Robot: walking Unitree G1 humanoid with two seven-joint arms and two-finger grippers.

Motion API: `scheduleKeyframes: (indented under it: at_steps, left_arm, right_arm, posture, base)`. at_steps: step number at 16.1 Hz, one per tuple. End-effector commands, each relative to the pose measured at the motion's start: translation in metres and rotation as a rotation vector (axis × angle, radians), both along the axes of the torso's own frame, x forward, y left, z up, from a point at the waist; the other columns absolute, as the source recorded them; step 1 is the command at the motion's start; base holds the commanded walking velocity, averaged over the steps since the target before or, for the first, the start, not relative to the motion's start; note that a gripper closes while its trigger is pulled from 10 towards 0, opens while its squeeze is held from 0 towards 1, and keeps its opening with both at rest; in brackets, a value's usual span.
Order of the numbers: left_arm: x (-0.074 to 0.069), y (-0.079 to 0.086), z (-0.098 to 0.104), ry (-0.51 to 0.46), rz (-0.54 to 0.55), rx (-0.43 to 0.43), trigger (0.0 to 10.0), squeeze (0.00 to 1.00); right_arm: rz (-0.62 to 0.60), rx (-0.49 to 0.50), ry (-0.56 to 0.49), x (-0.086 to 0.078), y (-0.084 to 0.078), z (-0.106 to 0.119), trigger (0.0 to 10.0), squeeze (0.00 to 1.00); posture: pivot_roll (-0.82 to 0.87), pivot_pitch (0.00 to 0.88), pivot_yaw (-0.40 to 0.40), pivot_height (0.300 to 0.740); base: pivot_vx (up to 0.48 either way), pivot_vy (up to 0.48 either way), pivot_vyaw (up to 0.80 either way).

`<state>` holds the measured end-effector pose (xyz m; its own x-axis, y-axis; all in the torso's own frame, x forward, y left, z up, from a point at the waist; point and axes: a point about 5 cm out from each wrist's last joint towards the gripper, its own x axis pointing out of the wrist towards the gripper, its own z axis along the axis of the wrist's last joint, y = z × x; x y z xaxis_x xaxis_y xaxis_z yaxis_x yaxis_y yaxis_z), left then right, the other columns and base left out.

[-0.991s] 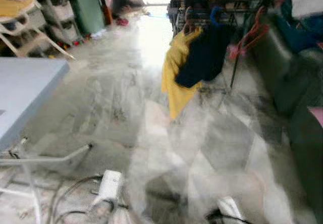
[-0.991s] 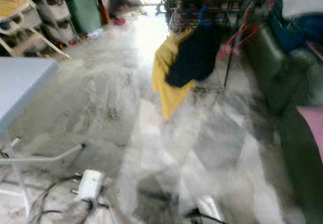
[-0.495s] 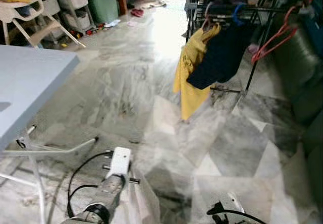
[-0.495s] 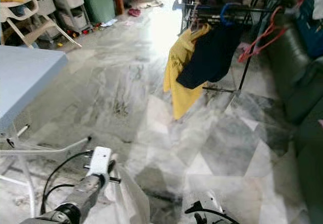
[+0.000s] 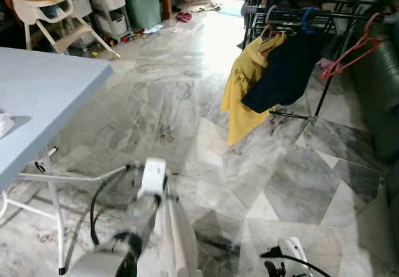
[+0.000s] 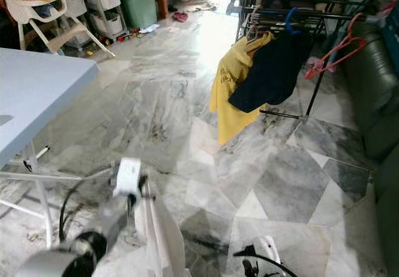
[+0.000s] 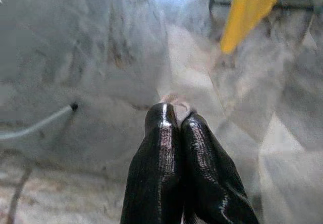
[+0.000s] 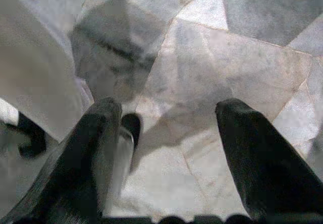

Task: Hang hanger

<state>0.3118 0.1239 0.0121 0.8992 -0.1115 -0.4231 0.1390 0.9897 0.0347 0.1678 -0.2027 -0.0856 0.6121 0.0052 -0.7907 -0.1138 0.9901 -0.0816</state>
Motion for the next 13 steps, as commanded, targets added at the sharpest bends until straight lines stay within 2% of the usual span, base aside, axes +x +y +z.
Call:
scheduleKeyframes:
  at_steps: [1, 2, 4, 5, 6, 8, 9, 11, 13]
  left_arm:
    - [0.024, 0.003, 0.031, -0.135, 0.022, -0.011, 10.0, 0.00]
    - [0.026, 0.003, 0.034, -0.149, 0.022, -0.007, 10.0, 0.00]
    - [0.045, 0.006, 0.062, -0.239, 0.063, -0.004, 10.0, 0.00]
    - [0.054, 0.008, 0.077, -0.290, 0.087, -0.027, 10.0, 0.00]
    - [0.060, 0.008, 0.089, -0.329, 0.097, -0.039, 10.0, 0.00]
    - [0.071, 0.010, 0.113, -0.416, 0.102, -0.053, 10.0, 0.00]
    - [0.071, 0.010, 0.116, -0.432, 0.078, -0.034, 10.0, 0.00]
    - [0.058, 0.017, 0.088, -0.364, 0.054, 0.072, 10.0, 0.00]
    - [0.045, 0.028, 0.066, -0.304, 0.091, 0.093, 10.0, 0.00]
  right_arm:
    - [-0.052, 0.015, -0.026, -0.001, 0.000, 0.000, 10.0, 0.00]
    - [-0.060, 0.018, -0.032, -0.001, 0.000, 0.000, 10.0, 0.00]
    - [-0.131, 0.051, -0.075, 0.000, 0.001, 0.002, 10.0, 0.00]
    - [-0.136, 0.059, -0.171, 0.042, 0.004, 0.022, 10.0, 0.00]
    - [-0.140, 0.066, -0.217, 0.062, 0.005, 0.033, 10.0, 0.00]
    - [-0.138, 0.057, -0.222, 0.064, 0.004, 0.035, 10.0, 0.00]
    - [-0.142, 0.056, -0.209, 0.059, 0.004, 0.032, 10.0, 0.00]
    - [-0.143, 0.052, -0.181, 0.050, 0.003, 0.026, 10.0, 0.00]
    - [-0.170, 0.055, -0.179, 0.049, 0.002, 0.026, 10.0, 0.00]
  posture:
    - [-0.14, 0.064, 0.059, 0.740]
    - [-0.14, 0.064, 0.059, 0.740]
    - [-0.15, 0.056, 0.068, 0.740]
    - [-0.15, 0.052, 0.073, 0.740]
    - [-0.15, 0.052, 0.073, 0.740]
    - [-0.15, 0.051, 0.080, 0.740]
    - [-0.14, 0.049, 0.081, 0.740]
    - [-0.14, 0.051, 0.079, 0.740]
    - [-0.15, 0.057, 0.077, 0.740]
  base:
    - [0.000, 0.000, 0.00]
    - [0.000, 0.000, 0.00]
    - [0.000, 0.000, 0.00]
    - [0.000, 0.000, 0.00]
    - [0.000, 0.000, 0.00]
    - [0.000, 0.000, 0.00]
    - [0.000, 0.000, 0.00]
    - [0.000, 0.000, 0.00]
    - [0.000, 0.000, 0.00]
